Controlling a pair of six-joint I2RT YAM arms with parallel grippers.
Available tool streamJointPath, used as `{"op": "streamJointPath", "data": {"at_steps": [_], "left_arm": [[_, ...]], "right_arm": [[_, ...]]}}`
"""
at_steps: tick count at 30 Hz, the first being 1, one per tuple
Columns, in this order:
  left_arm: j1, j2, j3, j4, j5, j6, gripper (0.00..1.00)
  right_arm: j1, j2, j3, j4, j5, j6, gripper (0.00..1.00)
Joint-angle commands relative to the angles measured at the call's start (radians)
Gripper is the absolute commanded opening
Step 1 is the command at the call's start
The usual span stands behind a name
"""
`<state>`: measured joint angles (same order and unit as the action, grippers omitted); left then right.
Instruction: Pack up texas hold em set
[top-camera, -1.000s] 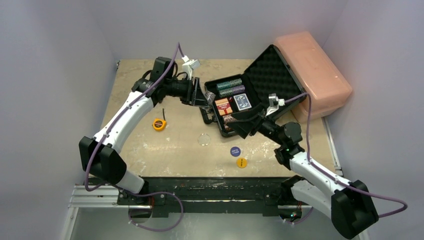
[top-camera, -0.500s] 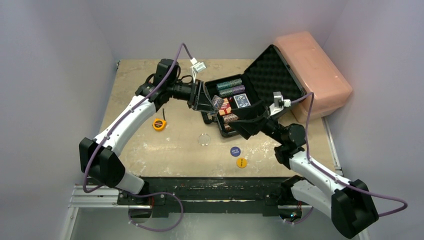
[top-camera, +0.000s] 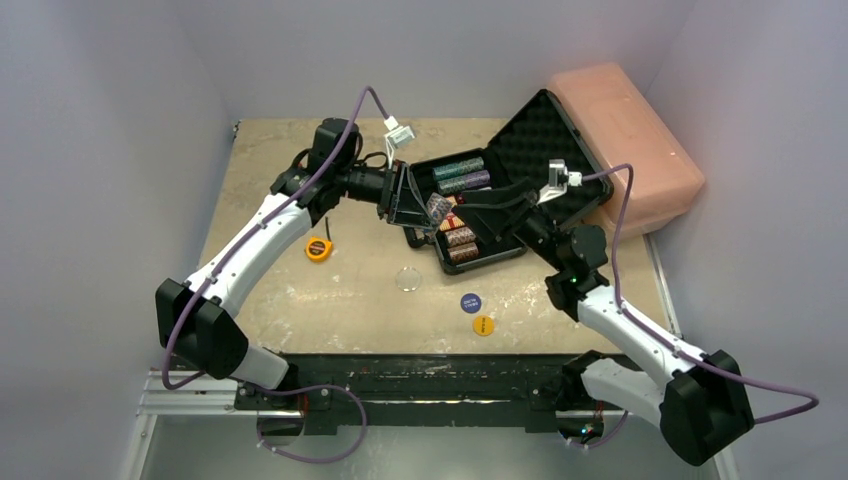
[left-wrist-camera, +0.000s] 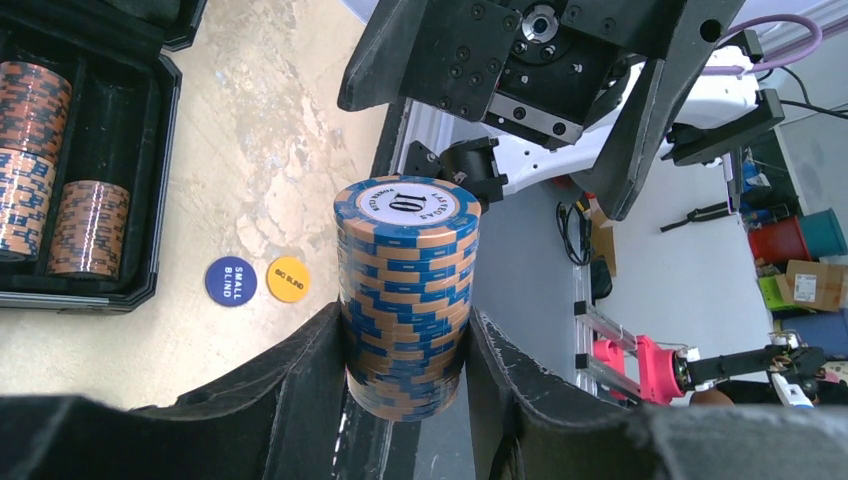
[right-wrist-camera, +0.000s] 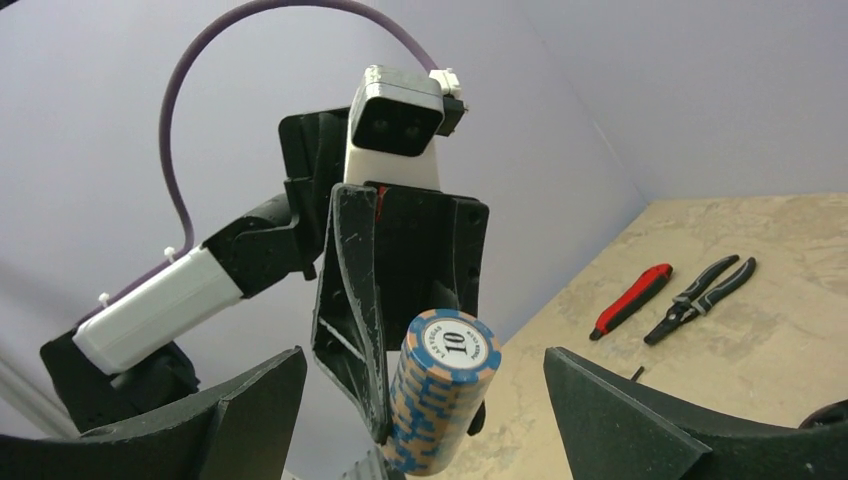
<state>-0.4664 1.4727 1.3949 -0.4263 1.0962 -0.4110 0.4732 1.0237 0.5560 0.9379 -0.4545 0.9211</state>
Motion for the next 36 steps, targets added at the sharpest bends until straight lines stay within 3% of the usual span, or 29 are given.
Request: {"op": "streamJointPath", "data": {"at_steps": [1,6,12,20,31,36], "left_arm": [[-0.006,-0.044,0.013,0.064,0.025,0.000,0.00],[-0.013,-0.048,0.015,0.049,0.013,0.016,0.00],[-0.015,-0.056,0.015,0.039,0.002,0.026,0.00],[-0.015,-0.057,0.018,0.031,-0.013,0.028,0.00],[-0.015,-0.055,0.027,0.003,-0.038,0.050,0.00],[-0.015,-0.055,0.030,-0.008,-0.051,0.056,0.00]], "right_arm": [[0.037,0.007,0.090,-0.130,0.084,-0.048,0.92],[0.100,0.026,0.173,-0.298,0.191,-0.096,0.87],[0.147,0.055,0.227,-0.384,0.261,-0.111,0.80],[0.167,0.068,0.230,-0.437,0.324,-0.096,0.67],[0.192,0.095,0.262,-0.457,0.316,-0.085,0.64],[0.203,0.107,0.280,-0.484,0.325,-0.080,0.57]]}}
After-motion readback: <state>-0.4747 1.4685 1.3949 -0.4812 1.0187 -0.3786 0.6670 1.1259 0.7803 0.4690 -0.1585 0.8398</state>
